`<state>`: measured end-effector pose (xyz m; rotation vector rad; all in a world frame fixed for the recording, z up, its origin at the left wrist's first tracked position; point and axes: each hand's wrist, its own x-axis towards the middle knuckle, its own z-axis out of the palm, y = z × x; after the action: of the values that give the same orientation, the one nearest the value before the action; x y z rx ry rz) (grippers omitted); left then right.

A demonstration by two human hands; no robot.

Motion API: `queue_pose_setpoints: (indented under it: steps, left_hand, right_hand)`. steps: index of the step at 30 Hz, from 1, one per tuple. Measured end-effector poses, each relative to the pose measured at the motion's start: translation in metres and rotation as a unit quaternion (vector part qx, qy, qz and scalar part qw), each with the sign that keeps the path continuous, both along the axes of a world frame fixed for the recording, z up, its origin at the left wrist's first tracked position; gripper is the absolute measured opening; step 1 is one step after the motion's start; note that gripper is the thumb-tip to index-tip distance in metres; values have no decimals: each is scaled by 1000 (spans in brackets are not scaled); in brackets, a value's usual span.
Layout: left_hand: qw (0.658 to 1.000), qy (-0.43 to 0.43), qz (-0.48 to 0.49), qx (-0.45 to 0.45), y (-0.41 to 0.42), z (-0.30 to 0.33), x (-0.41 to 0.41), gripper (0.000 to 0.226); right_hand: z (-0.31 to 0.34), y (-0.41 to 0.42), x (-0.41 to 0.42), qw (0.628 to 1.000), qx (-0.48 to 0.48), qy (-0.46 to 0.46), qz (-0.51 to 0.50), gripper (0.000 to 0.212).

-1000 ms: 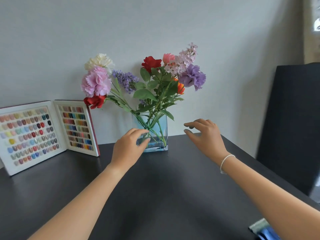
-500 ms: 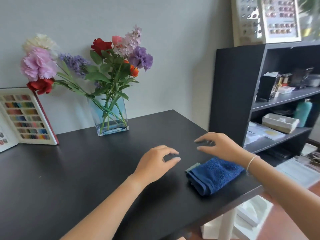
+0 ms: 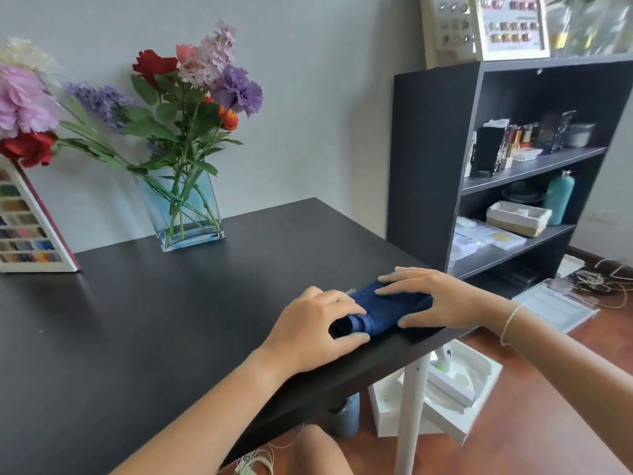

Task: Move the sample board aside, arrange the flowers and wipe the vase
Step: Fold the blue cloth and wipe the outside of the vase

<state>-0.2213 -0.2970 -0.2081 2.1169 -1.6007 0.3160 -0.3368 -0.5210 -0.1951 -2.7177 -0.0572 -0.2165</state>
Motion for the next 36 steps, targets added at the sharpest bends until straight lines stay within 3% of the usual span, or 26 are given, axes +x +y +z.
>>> queue_pose_setpoints:
  steps: [11,14,18,20,24,27,29,32,36]
  left_hand:
    - [992,9,87,-91,17,16,17,18]
    - [986,50,120,-108,32,26,30,15]
    - [970,127,147,-144,57,39,52,10]
    - [958,175,155,-168,70,44,64,13]
    - [929,246,196,-193,95,49,88,23]
    - [912,274,222,-208,111,48,103,30]
    - [895,302,235,-230,124,48,113,30]
    - [865,377,251,-218,142,49,127,15]
    - [874,398,234,-155,162,52,141,18]
  right_hand:
    - [-9,13,12,993,3,-112,-27,35]
    - [-2,27,23,992,51,-112,-38,28]
    - [9,49,48,969,200,-129,-65,25]
    - [14,63,63,929,337,-138,-62,18]
    - [22,98,102,778,618,-98,-60,13]
    - [27,126,129,671,733,-37,-100,7]
    - [31,141,144,644,757,-15,-110,9]
    - [40,158,166,670,736,-28,-88,18]
    - [61,176,188,793,603,-87,-12,16]
